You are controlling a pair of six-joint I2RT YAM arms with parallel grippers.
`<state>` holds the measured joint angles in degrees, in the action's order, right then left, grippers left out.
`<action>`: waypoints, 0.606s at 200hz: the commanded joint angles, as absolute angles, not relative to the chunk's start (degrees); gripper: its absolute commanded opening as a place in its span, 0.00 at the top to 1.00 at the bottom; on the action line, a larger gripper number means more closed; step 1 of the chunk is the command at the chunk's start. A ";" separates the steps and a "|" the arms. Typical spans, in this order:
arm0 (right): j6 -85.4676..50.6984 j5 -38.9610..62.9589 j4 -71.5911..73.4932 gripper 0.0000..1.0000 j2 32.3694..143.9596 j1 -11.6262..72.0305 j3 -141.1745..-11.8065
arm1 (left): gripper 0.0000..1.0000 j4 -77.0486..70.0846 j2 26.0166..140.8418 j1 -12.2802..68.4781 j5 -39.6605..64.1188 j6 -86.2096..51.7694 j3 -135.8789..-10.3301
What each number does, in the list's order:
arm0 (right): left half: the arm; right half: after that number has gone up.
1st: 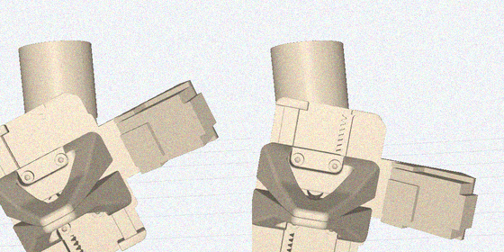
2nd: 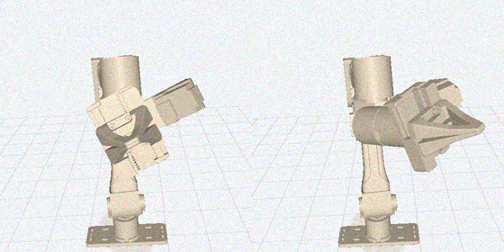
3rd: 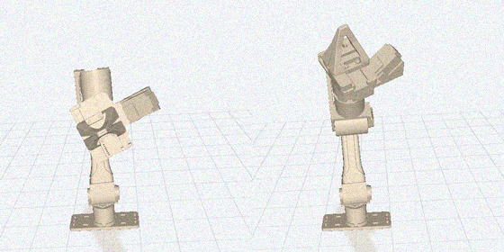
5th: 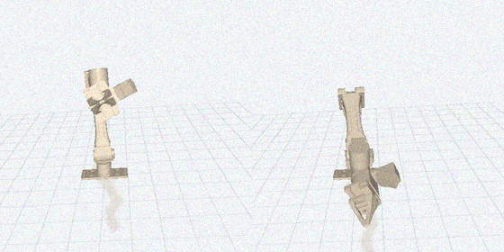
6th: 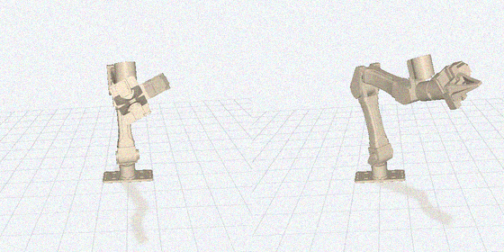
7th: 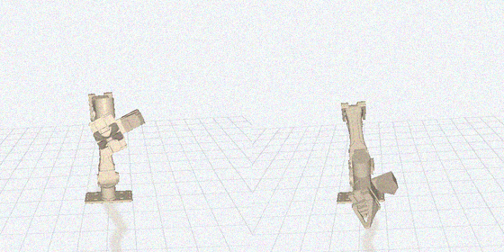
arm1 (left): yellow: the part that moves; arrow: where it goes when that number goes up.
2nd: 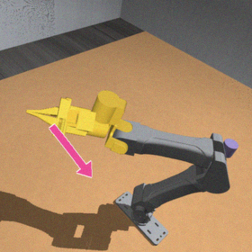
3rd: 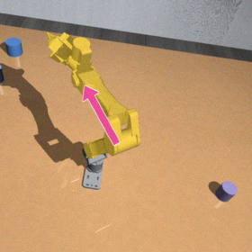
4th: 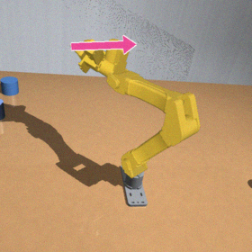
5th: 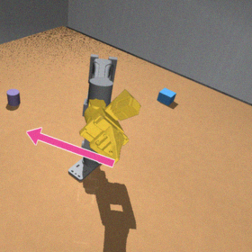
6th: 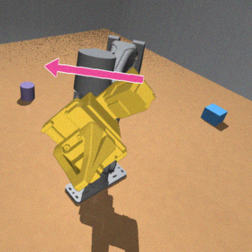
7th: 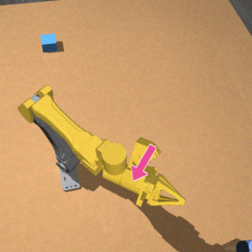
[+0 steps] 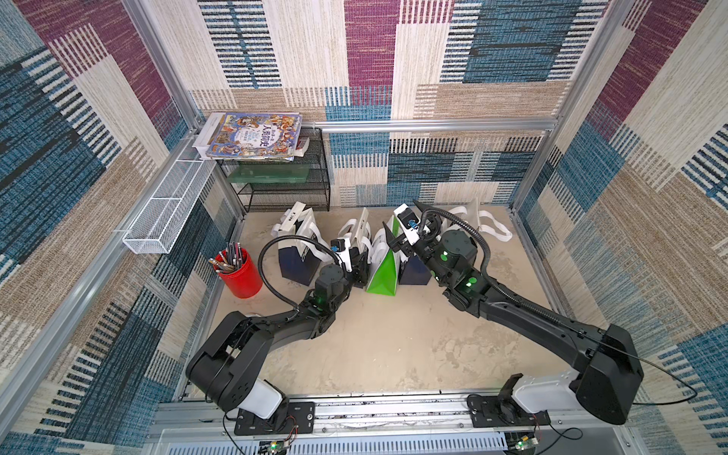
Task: Open the takeout bag
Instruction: Pick up the takeout bag at the center of the board.
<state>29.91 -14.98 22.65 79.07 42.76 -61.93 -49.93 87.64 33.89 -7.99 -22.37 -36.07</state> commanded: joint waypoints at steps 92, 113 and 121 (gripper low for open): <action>48.24 -12.93 39.76 0.04 85.74 46.58 -58.75 | 1.00 -54.25 84.76 33.93 -13.36 -15.87 -34.72; 49.14 -12.54 40.54 0.04 88.40 47.05 -59.88 | 1.00 -54.06 84.05 33.92 -13.27 -15.63 -34.20; 49.83 -12.39 40.78 0.04 89.37 47.42 -60.40 | 1.00 -53.97 83.81 33.93 -13.21 -15.45 -34.09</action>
<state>46.50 -13.47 35.70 87.11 46.70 -59.13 -52.88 84.64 33.89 -12.14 -18.74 -34.48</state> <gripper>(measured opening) 0.961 0.054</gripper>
